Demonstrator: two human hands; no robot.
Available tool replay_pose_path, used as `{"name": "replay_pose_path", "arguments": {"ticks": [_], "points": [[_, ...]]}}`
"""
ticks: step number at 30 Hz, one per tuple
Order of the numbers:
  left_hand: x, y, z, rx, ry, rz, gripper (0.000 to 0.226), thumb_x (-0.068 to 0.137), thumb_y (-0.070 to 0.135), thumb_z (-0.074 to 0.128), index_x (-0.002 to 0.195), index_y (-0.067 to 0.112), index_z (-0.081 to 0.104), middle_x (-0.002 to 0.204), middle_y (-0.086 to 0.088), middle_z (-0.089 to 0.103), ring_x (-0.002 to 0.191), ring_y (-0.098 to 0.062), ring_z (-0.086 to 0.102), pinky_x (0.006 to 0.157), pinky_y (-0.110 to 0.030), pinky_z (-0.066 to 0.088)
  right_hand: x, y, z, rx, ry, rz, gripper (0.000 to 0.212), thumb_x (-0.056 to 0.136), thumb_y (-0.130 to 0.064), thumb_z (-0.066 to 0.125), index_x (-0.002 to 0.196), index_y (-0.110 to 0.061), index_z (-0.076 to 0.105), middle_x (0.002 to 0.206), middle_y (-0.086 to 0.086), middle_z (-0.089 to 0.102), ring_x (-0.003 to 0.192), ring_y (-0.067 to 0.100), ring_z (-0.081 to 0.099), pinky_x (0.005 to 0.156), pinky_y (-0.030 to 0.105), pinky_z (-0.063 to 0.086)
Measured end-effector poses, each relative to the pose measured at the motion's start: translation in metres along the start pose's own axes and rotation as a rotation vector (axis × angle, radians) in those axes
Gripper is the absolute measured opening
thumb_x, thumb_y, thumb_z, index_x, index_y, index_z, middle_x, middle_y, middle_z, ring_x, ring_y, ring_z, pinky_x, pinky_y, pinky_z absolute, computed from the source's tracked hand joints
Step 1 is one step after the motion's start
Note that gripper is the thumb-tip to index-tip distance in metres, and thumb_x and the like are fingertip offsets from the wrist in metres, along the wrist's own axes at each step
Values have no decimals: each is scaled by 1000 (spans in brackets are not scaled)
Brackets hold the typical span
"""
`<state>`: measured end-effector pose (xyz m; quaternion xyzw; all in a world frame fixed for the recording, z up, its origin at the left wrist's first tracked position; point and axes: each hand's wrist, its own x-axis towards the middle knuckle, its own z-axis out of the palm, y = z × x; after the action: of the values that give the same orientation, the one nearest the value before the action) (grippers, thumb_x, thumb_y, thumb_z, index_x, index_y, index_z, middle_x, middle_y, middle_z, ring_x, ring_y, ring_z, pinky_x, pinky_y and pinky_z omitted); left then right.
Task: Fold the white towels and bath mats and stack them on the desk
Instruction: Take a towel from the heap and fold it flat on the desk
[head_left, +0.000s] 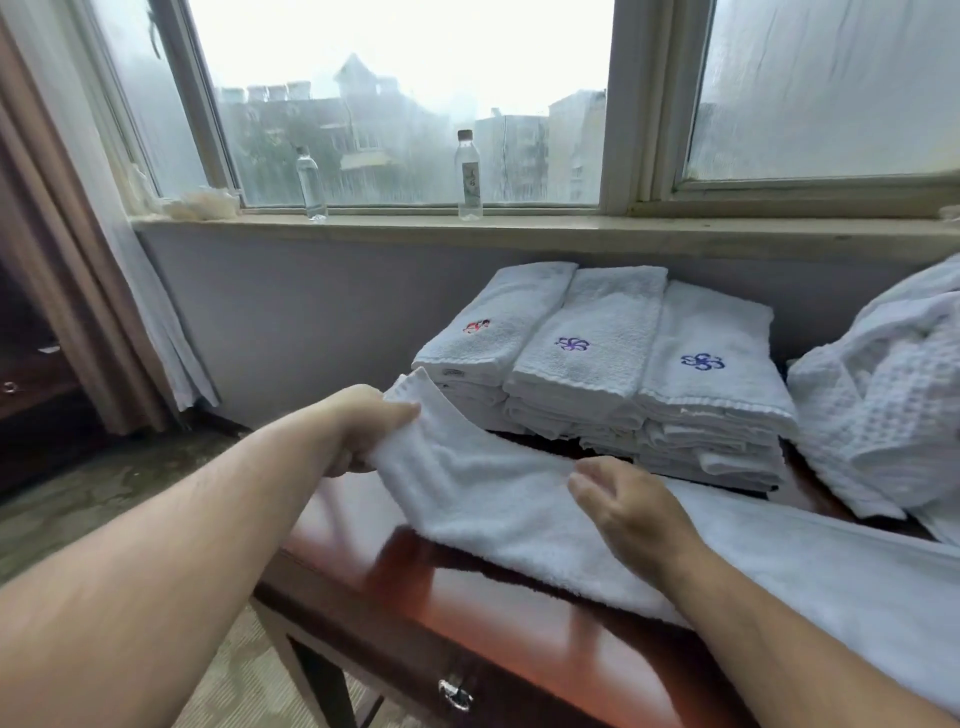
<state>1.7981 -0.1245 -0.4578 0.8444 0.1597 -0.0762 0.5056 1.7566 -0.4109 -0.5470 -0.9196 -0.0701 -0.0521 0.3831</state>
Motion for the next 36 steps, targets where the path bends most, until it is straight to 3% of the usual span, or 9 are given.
{"name": "replay_pose_path", "arguments": {"ticks": [2,5,8,14,17,21,26,33,36], "points": [[-19,26,9,-123,-61,61,22,99,28,60,109,9,66,84,-2,72,63,-15,68,51,-23,50,-1,0,-16,319,90,96,25,100,-41,57,102,-21,72,102,1,75,97,12,67,80,32,52],[-52,66,41,-225,-204,130,23,99,24,60,112,5,62,80,-10,70,62,-23,66,52,-31,53,-11,5,-45,627,42,224,43,101,-46,52,98,-10,75,97,17,76,79,19,70,73,35,53],[-82,101,94,-282,-347,216,18,98,21,61,106,5,61,63,-5,67,50,-17,64,45,-26,50,-28,14,-83,865,-46,354,66,98,-62,42,110,-4,71,104,20,75,88,29,74,75,39,53],[-138,167,215,-352,-691,346,17,96,20,64,104,4,62,77,-9,68,64,-19,66,55,-26,54,-76,48,-178,1209,32,300,101,83,-84,36,125,3,67,124,30,65,105,41,69,84,49,59],[-162,181,262,-297,-821,449,22,100,31,58,106,12,67,82,-3,68,76,-18,64,73,-32,52,-108,66,-218,1314,57,183,92,86,-82,33,135,-10,63,142,22,57,127,38,58,95,49,55],[-160,154,282,-87,-735,717,30,104,36,48,112,16,69,89,4,72,79,-9,63,77,-29,50,-139,101,-238,1295,164,287,76,94,-74,40,136,-15,63,141,19,59,131,38,56,107,55,43],[-132,85,276,235,-388,894,19,101,30,56,111,29,71,95,18,68,89,10,59,76,-4,42,-147,124,-228,787,194,594,36,95,-30,67,113,2,72,104,23,75,98,35,74,81,46,62],[-126,83,280,342,-270,999,21,99,36,53,113,36,69,93,29,58,102,0,53,90,-26,41,-155,127,-250,463,544,662,26,84,-17,65,96,5,72,88,22,76,80,41,74,74,53,60],[-126,84,293,517,-323,1089,30,99,49,45,126,44,60,119,28,56,123,-3,41,105,-29,32,-169,140,-278,451,623,686,25,85,-16,65,96,6,71,97,27,73,86,46,72,80,61,57]]}}
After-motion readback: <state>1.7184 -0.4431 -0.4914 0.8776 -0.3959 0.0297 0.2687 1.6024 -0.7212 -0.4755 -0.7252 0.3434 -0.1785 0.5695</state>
